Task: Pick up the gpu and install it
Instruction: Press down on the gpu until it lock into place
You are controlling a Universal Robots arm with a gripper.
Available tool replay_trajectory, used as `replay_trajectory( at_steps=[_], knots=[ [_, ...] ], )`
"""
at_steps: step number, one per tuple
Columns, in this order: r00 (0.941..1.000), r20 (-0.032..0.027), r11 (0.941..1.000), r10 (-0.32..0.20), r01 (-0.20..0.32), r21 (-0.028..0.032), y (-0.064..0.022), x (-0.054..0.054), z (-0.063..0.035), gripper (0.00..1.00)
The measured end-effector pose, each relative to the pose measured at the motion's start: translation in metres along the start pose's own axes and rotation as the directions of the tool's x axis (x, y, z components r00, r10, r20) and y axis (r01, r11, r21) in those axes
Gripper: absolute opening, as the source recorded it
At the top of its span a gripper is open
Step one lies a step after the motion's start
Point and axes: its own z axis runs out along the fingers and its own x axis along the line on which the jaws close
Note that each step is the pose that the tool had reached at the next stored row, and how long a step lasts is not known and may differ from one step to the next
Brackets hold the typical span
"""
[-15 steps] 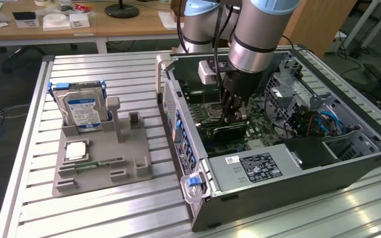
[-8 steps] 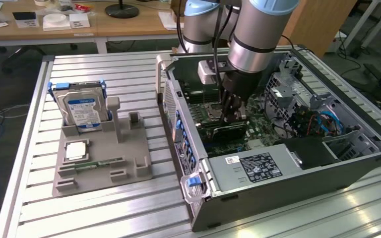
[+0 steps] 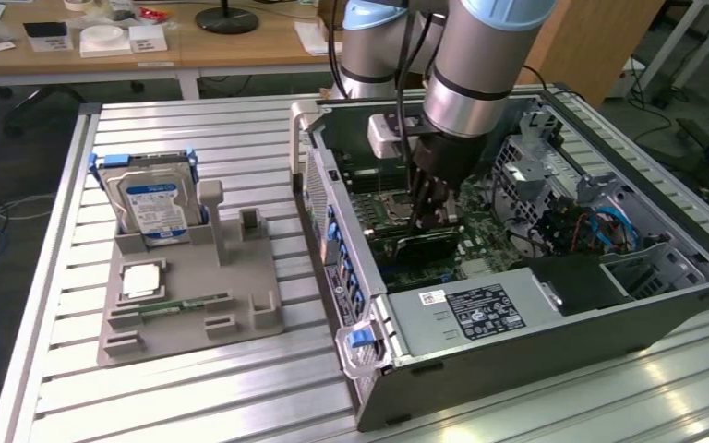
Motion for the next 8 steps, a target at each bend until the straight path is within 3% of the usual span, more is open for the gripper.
replay_trajectory(
  at_steps=[3,8],
  knots=[
    [1.0,0.0028,1.0,0.0,0.0,0.0,0.0,-0.0002,0.0033,0.11],
    [1.0,0.0028,1.0,0.0,0.0,-0.0002,0.0002,0.0,0.0058,0.11]
  ],
)
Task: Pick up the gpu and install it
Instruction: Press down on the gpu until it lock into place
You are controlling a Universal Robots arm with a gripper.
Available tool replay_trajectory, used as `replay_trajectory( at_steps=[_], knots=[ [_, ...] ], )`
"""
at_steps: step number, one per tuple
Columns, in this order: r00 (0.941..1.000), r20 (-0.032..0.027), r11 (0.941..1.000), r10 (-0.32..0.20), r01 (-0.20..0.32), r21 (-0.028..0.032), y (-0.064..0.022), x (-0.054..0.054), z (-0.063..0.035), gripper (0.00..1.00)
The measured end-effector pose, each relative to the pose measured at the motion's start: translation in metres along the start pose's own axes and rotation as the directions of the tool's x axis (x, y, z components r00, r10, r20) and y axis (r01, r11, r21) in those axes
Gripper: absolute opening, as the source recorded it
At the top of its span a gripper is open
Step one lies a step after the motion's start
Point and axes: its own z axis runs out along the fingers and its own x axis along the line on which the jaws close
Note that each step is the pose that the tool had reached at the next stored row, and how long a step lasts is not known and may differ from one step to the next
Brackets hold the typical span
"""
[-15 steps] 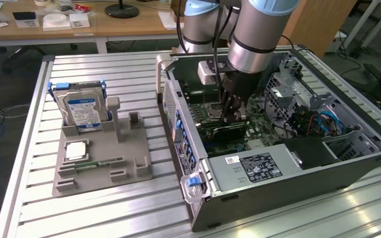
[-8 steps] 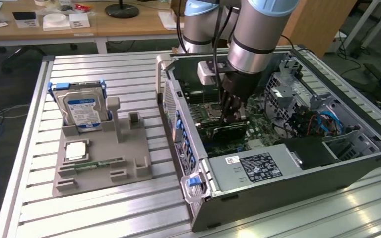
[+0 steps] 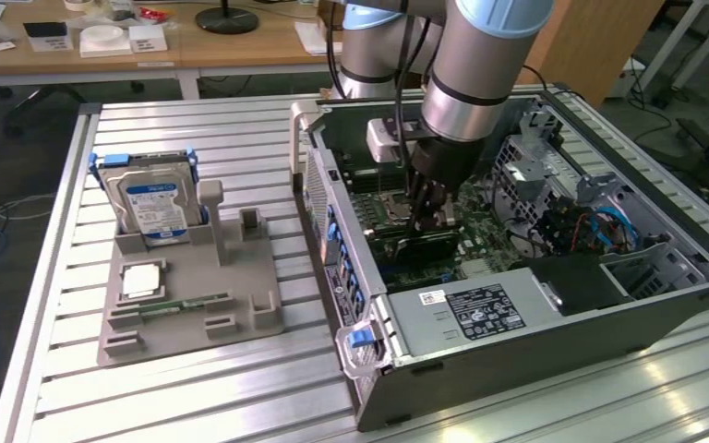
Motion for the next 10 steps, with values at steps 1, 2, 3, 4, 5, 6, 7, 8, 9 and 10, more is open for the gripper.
replay_trajectory(
  at_steps=[1,2,3,4,5,6,7,8,9,10],
  knots=[
    [1.0,0.0001,1.0,0.0,0.0,0.0,0.0,0.0,0.0,0.11],
    [1.0,0.0001,1.0,0.0,0.0,0.0001,0.0,0.0,0.0001,0.11],
    [1.0,0.0,1.0,0.0,0.0,0.0002,0.0,0.0,0.0001,0.11],
    [1.0,0.0002,1.0,0.0,0.0,0.0003,0.0001,0.0,0.0005,0.11],
    [1.0,0.0,1.0,0.0,0.0,0.0003,0.0002,0.0,0.0006,0.11],
    [1.0,0.0,1.0,0.0,0.0,0.0001,0.0003,0.0,0.0006,0.11],
    [1.0,0.0,1.0,0.0,0.0,0.0001,0.0003,0.0,0.0006,0.11],
    [1.0,0.0,1.0,0.0,0.0,0.0001,0.0002,0.0,0.0006,0.11],
    [1.0,0.0001,1.0,0.0,0.0,0.0001,0.0003,0.0,0.0006,0.11],
    [1.0,0.0001,1.0,0.0,0.0,0.0001,0.0002,0.0,0.0006,0.11]
  ],
)
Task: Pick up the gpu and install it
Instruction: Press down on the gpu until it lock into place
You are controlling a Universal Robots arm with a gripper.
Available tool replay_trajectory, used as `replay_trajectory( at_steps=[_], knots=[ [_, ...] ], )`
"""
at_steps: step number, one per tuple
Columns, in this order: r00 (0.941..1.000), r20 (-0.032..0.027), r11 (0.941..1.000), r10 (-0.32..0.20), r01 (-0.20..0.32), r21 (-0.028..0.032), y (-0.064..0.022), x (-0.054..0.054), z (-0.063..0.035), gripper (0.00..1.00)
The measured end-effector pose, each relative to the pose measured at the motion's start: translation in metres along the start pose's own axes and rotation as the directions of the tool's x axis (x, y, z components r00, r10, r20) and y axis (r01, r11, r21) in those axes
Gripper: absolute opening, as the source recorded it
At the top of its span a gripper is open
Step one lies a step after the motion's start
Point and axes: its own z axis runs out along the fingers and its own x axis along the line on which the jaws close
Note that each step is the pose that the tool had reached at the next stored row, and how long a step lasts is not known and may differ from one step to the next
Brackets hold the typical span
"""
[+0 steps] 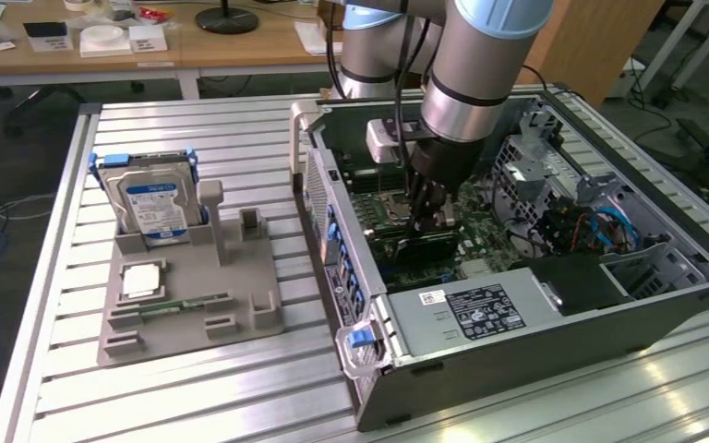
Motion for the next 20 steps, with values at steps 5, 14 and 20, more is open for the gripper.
replay_trajectory(
  at_steps=[5,14,20],
  knots=[
    [1.0,0.0,1.0,0.0,0.0,0.0,0.0,0.0,0.0002,0.11],
    [1.0,0.0002,1.0,0.0,0.0,0.0,0.0003,-0.001,-0.012,0.11],
    [1.0,-0.0001,1.0,0.0,0.0,0.0,0.0006,-0.001,-0.0326,0.11]
  ],
)
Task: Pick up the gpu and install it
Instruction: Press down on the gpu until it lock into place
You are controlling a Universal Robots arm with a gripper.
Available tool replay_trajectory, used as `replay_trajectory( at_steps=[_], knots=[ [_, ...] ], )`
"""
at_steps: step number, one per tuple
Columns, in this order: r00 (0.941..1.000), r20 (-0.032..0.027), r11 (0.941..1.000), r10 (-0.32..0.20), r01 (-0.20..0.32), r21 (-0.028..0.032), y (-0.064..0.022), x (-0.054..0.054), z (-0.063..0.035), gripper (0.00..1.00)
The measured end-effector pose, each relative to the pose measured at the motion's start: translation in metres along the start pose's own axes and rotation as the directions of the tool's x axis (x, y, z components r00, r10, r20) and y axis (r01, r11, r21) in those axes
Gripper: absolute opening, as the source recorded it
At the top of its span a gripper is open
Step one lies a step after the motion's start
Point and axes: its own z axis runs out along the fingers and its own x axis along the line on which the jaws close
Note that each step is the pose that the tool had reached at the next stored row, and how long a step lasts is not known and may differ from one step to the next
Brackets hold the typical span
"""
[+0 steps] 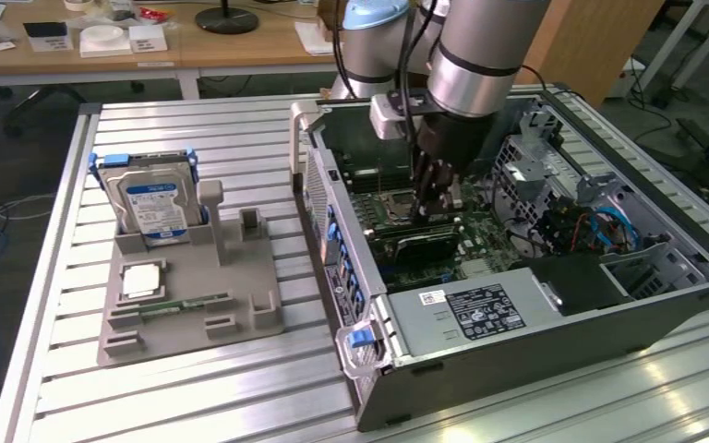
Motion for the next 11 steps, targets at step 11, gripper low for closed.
replay_trajectory(
  at_steps=[11],
  knots=[
    [1.0,0.0005,1.0,0.0,0.0,0.0002,0.0003,-0.001,-0.0233,0.11]
  ],
)
